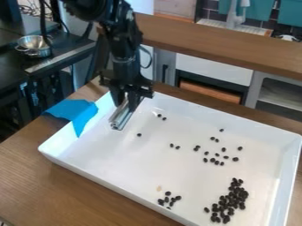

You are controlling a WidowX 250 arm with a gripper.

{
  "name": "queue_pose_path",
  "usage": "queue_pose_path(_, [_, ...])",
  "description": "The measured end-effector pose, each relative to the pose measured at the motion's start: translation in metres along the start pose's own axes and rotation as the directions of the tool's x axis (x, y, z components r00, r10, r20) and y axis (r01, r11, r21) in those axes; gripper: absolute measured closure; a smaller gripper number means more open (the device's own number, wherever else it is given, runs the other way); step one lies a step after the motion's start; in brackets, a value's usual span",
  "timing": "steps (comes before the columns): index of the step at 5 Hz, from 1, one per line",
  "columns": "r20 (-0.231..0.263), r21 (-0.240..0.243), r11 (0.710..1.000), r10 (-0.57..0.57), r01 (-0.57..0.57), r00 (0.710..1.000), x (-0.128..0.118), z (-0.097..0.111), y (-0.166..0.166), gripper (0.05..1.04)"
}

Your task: Sweep into pile

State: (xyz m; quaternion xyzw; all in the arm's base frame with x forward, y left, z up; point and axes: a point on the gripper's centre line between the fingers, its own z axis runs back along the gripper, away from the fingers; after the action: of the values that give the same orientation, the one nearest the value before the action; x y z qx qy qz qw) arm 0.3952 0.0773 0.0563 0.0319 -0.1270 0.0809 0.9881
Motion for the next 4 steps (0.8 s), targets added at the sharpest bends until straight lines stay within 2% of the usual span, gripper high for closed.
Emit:
queue_pose_path(1, [0.0,0.033,0.999,0.015,-0.015,1.0,0.008,-0.018,0.01,0.722])
queue_pose_path(2, [-0.006,0.038,0.999,0.013,-0.013,1.0,0.01,-0.025,0.011,0.722])
queue_pose_path(4, [-0.049,0.071,0.997,0.016,-0.012,0.999,0.004,-0.052,0.011,0.722])
